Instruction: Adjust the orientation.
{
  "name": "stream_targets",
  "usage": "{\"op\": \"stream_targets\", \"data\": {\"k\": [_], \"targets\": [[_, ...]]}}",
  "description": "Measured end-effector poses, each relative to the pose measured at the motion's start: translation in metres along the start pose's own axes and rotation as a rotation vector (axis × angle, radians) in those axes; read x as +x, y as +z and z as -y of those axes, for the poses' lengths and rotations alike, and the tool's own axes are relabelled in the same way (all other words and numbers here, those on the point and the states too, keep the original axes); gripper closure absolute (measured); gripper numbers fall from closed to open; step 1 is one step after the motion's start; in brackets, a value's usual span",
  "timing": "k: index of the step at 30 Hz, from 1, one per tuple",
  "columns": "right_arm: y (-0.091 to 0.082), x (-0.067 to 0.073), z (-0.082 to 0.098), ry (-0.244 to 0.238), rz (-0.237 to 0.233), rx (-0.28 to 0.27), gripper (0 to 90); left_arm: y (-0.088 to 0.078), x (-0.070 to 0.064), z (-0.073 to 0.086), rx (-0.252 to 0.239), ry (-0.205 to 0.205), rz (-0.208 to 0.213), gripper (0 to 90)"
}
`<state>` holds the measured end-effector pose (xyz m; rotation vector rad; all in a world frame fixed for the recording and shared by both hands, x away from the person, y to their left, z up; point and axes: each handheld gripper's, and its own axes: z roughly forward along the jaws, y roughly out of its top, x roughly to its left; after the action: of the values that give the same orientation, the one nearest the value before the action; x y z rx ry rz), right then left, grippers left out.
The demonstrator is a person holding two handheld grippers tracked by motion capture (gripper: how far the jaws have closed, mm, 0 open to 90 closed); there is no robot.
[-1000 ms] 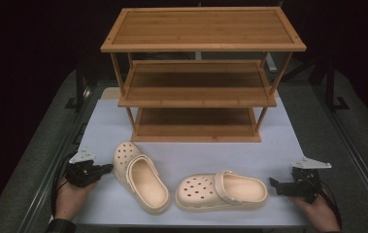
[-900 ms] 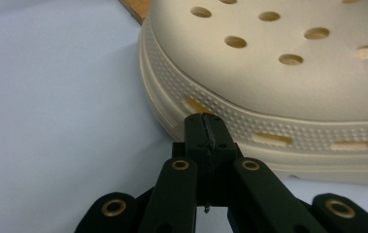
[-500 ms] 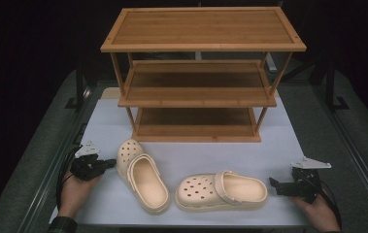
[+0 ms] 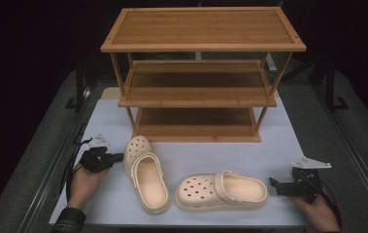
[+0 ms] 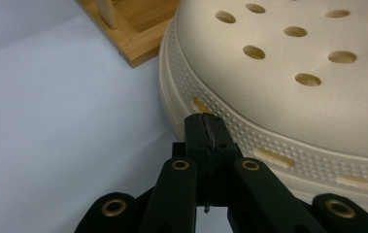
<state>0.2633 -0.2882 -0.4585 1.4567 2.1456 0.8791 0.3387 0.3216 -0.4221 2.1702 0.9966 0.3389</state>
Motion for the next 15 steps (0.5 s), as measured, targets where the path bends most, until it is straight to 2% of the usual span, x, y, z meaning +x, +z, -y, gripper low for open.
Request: {"op": "stream_targets", "data": {"k": [15], "targets": [[0.0,0.0,0.0,0.0,0.0,0.0,1.8,0.027,-0.009,-0.026,0.009,0.05,0.016,90.0]]}}
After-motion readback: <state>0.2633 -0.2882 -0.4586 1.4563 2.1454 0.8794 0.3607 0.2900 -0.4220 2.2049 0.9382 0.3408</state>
